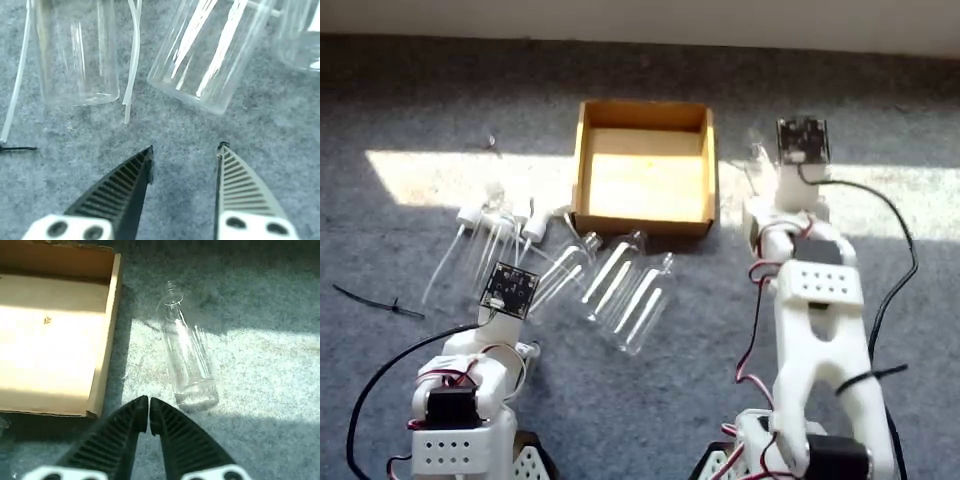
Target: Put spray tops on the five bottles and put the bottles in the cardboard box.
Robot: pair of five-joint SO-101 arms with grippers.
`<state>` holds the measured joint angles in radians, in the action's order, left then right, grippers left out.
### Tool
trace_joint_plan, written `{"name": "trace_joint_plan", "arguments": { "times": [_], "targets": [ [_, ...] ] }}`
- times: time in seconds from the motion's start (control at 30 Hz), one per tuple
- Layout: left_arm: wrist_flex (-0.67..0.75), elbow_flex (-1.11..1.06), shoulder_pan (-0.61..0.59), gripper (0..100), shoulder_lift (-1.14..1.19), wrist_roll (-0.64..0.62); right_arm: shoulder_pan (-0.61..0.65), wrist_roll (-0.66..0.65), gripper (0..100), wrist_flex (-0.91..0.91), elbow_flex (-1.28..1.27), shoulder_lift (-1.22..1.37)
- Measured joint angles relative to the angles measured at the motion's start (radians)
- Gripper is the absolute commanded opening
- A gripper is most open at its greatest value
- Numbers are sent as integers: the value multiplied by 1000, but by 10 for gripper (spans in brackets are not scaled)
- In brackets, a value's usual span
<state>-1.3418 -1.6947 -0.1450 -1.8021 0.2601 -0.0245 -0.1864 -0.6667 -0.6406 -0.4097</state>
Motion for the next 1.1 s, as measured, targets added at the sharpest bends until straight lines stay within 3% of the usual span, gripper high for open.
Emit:
{"name": "trace_joint_plan", "arguments": {
  "times": [0.23,0.53,0.73,1.1],
  "targets": [
    [0,0,0,200,0,0,5,-66,235,-534,789,551],
    [0,0,0,200,0,0,135,-107,245,-878,1676,1243],
    [0,0,0,200,0,0,163,-115,245,-901,2094,1496],
    [0,0,-44,200,0,2,63,-107,245,-850,2228,1596]
  ]
}}
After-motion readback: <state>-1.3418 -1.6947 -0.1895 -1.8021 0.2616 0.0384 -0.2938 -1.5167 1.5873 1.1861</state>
